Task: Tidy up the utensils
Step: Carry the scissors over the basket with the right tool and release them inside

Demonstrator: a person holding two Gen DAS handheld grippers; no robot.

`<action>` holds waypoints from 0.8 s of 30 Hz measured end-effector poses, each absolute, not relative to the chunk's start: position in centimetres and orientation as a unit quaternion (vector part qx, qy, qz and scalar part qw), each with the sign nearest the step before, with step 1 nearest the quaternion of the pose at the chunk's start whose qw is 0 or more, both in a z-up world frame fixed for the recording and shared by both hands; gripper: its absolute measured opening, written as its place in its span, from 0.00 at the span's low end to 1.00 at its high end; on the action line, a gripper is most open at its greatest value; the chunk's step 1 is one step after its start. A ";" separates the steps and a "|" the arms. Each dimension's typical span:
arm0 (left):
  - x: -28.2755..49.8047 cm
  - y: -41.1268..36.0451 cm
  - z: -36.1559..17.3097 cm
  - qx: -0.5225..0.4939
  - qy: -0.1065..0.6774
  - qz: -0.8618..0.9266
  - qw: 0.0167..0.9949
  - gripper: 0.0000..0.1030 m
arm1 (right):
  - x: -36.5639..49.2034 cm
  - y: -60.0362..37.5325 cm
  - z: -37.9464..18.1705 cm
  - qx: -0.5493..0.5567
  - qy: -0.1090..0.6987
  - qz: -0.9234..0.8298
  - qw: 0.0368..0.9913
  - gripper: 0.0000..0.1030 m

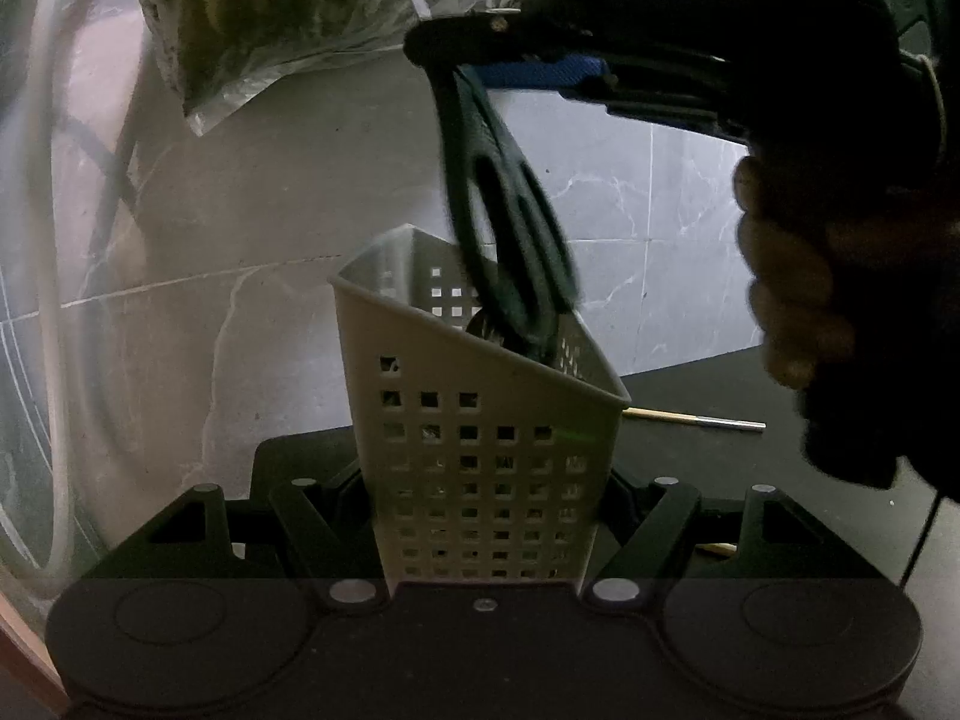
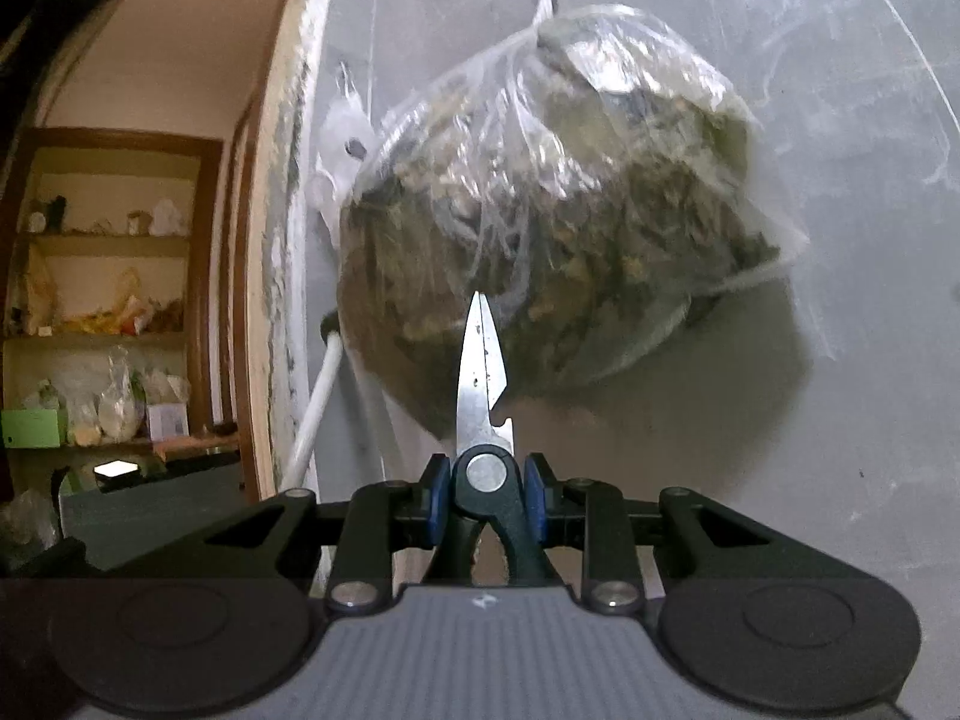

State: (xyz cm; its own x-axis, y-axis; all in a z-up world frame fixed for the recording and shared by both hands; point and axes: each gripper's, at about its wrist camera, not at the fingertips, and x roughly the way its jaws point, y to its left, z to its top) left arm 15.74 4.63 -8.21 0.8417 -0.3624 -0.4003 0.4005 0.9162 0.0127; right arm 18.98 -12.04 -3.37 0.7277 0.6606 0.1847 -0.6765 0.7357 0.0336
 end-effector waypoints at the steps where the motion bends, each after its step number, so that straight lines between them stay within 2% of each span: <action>1: 15.7 4.6 -8.2 0.049 0.199 -0.199 0.958 0.74 | 19.0 -12.0 -3.7 0.056 -0.089 0.364 0.926 0.28; 10: 15.7 4.5 -8.4 0.068 0.191 -0.202 0.958 0.74 | 18.4 -14.1 -6.5 0.090 -0.101 0.345 0.929 0.29; 17: 15.8 4.3 -8.3 0.071 0.191 -0.201 0.958 0.74 | 18.5 -14.9 -6.3 0.018 -0.095 0.360 0.928 0.29; 24: 15.8 4.1 -8.2 0.070 0.194 -0.197 0.958 0.74 | 19.9 -15.3 -4.7 -0.005 -0.050 0.416 0.908 0.28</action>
State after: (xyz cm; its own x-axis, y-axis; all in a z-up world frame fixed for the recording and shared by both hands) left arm 15.79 4.15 -8.24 0.8470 -0.3510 -0.3993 0.4052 0.9124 0.0574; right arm 19.90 -15.26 -4.69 0.6490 0.7558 0.0867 -0.7548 0.6540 -0.0515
